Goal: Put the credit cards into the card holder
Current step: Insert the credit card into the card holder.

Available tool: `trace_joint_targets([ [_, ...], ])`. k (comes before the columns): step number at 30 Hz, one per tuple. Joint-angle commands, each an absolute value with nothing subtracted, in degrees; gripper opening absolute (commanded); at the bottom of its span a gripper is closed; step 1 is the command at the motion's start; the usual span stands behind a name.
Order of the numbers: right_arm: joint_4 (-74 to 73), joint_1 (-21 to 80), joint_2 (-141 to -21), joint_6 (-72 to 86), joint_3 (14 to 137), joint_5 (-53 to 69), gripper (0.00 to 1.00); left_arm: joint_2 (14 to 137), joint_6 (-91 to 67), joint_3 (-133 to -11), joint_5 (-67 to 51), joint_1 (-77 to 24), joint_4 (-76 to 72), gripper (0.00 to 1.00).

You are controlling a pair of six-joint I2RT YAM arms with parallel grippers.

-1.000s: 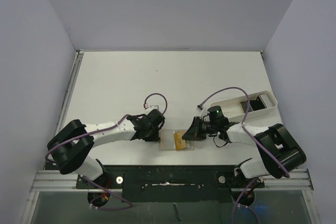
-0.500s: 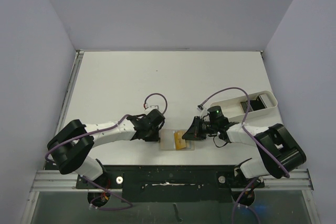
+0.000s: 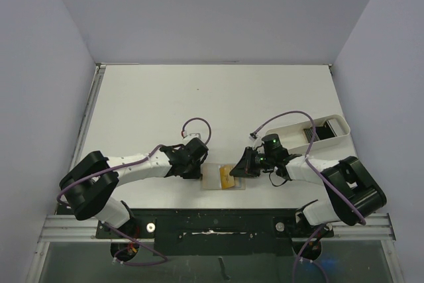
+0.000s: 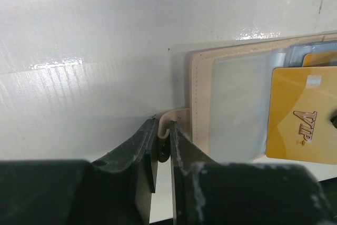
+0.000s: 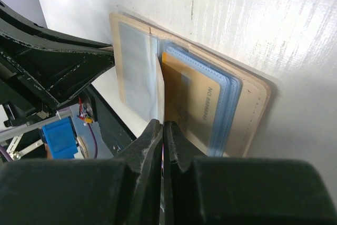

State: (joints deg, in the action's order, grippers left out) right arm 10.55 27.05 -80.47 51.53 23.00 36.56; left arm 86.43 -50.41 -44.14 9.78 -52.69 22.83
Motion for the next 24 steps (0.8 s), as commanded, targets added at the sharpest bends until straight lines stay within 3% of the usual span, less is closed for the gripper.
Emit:
trace_joint_targets([
  [1,9.2,27.3,-78.4,51.7,24.5,34.4,0.00,86.0,-51.1,-44.5,9.0,-52.6,20.6,0.10],
  [24,7.5,28.6,-79.4,50.7,26.1,34.2,0.00,86.3,-51.4,-44.1,8.4,-53.0,19.8,0.09],
])
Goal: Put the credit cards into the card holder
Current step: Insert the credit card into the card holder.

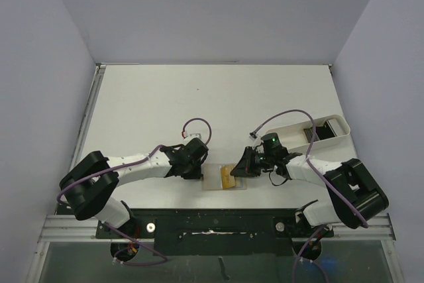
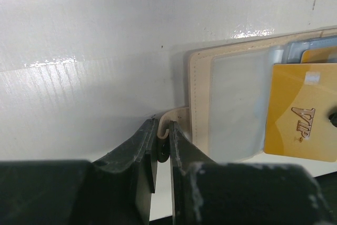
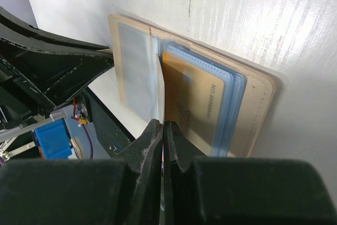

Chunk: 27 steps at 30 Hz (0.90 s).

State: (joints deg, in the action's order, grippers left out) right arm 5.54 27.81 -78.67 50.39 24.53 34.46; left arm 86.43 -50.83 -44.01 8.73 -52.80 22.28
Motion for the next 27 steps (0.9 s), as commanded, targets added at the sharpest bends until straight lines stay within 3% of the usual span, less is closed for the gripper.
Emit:
trace_joint_targets([
  [1,7.8,28.8,-79.4,50.9,26.1,34.1,0.00,86.4,-51.4,-44.2,8.5,-53.0,19.7,0.09],
  [27,22.5,29.2,-82.5,55.9,21.2,37.4,0.02,86.9,-52.1,-43.8,7.8,-53.5,19.2,0.07],
])
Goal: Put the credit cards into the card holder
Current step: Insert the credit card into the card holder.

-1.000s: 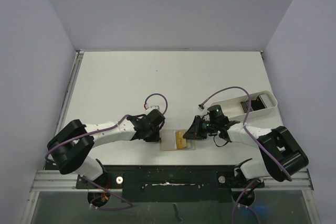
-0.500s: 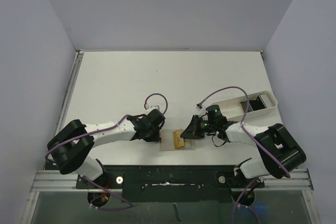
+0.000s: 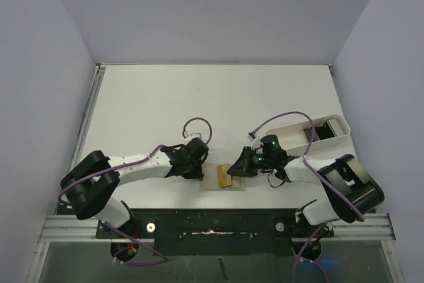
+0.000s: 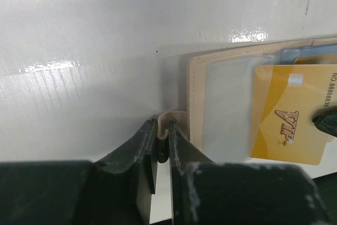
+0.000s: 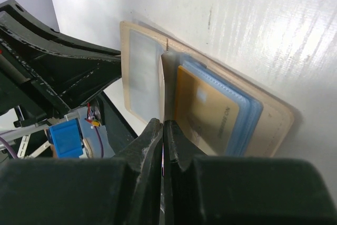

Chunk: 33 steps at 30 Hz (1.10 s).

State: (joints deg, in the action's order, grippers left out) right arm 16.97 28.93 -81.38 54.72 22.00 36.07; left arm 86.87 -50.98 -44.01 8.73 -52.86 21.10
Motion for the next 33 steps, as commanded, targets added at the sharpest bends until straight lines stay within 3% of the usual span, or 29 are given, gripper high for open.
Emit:
trace_joint_targets([
  [1,23.1,29.2,-82.7,56.1,21.0,37.4,0.02,86.8,-52.2,-43.7,7.7,-53.5,19.1,0.07],
  [31,23.5,29.3,-82.5,58.7,19.3,33.5,0.06,87.6,-55.0,-40.9,6.6,-54.5,18.1,0.05],
  [33,23.5,29.3,-82.7,58.7,19.3,33.5,0.06,87.6,-55.3,-41.1,7.3,-54.5,19.5,0.08],
])
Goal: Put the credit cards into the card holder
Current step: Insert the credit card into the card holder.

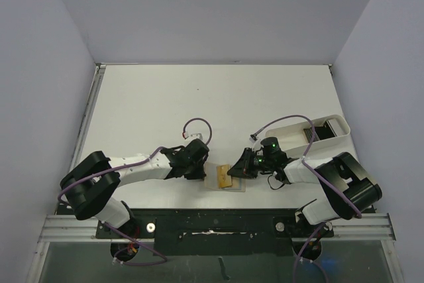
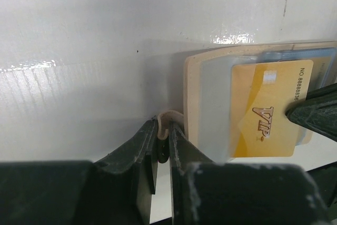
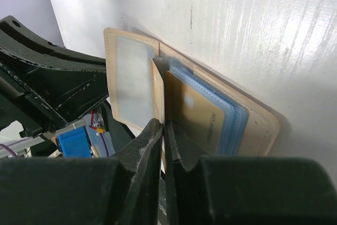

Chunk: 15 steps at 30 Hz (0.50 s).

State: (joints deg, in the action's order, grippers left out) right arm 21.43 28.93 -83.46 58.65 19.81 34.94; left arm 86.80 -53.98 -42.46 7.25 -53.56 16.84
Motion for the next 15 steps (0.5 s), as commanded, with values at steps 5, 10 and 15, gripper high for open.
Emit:
trace_joint_targets([
  [5,23.9,29.3,-83.3,58.6,18.9,33.8,0.07,85.1,-57.0,-44.2,10.4,-54.5,26.4,0.28],
  [10,24.3,29.4,-83.8,58.3,18.7,34.4,0.07,79.5,-58.2,-47.1,9.0,-54.3,29.4,0.38],
  [15,24.2,29.4,-84.1,58.2,18.7,34.4,0.07,75.1,-58.7,-46.2,6.2,-54.1,25.9,0.45],
])
